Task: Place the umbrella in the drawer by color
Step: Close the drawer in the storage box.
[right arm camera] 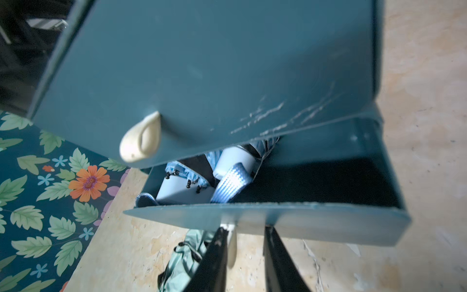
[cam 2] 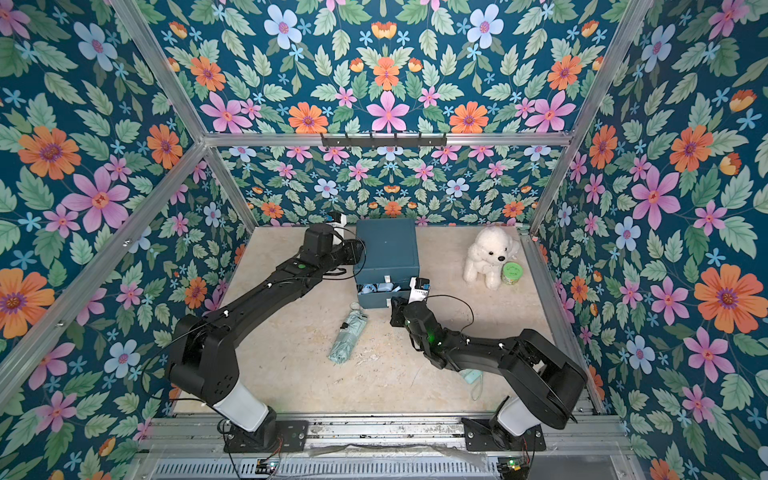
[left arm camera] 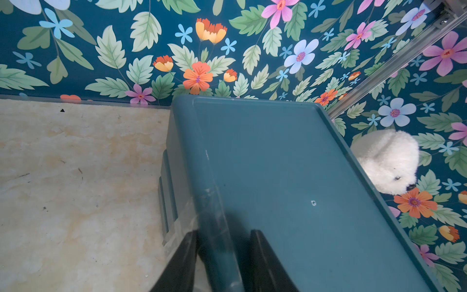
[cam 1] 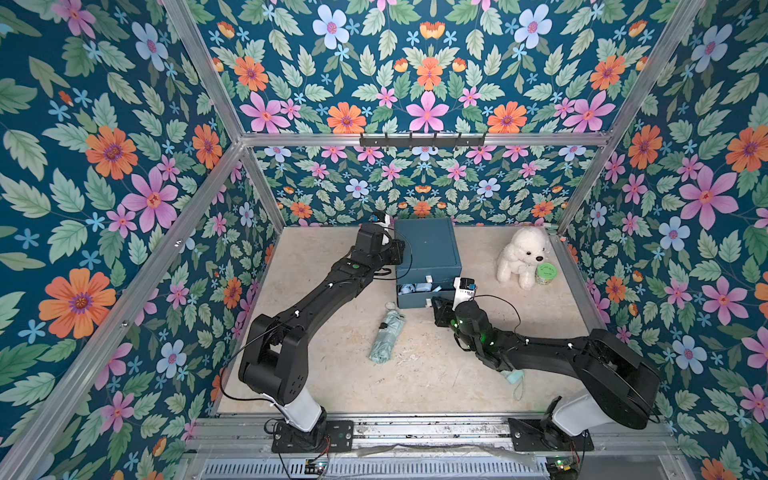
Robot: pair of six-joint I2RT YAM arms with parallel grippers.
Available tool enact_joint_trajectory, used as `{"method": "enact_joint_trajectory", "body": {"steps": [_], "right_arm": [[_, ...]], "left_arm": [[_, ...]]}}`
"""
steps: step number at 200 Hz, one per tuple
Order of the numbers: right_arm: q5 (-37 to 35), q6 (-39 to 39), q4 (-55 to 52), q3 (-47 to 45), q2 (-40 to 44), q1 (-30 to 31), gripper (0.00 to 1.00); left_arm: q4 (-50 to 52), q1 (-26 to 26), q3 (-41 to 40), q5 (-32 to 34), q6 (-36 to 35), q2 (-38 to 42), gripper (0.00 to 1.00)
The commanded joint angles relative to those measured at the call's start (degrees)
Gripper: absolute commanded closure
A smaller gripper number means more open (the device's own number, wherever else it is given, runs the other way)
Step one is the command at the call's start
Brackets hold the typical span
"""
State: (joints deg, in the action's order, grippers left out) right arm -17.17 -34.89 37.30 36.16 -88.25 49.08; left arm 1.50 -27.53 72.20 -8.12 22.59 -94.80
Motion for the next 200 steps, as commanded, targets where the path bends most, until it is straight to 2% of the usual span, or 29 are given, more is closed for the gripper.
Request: {"method": "enact_joint_trajectory", "body": {"steps": [1,59,113,144,165,200], "right_arm": [[1.4,1.1,3.8,2.2,-1.8,-1.2,0.53],[3.1,0.6,1.7,5.7,-4.9,-1.6,0.43],[1.5,-1.9,-1.2,1.7,0.0,-0.5,0.38],[-4.1,-7.8,-4.9,-3.1,6.1,4.9,0.38],[-1.9,-15.2,-2.8,-6.8,6.7,5.9,0.39],[3.2,-25.6,8.1,-11.6,3.4,5.9,0.4]], "left_arm": [[23.3,-0.2,-1.6,-2.7,-3.8,-1.3,0.62],[23.4,-0.2,-1.6,-3.4,-4.2,-1.1,0.62],[23.1,-0.2,-1.6,-5.2,-4.2,-1.4,0.62],[22.7,-0.5,-2.1,-6.9,-3.3,-1.1,0.62],[21.2,-0.5,-3.3,-9.6,-2.0,-0.8,0.63],[20.5,-0.5,-4.5,-11.1,-1.3,0.5,0.63]]}}
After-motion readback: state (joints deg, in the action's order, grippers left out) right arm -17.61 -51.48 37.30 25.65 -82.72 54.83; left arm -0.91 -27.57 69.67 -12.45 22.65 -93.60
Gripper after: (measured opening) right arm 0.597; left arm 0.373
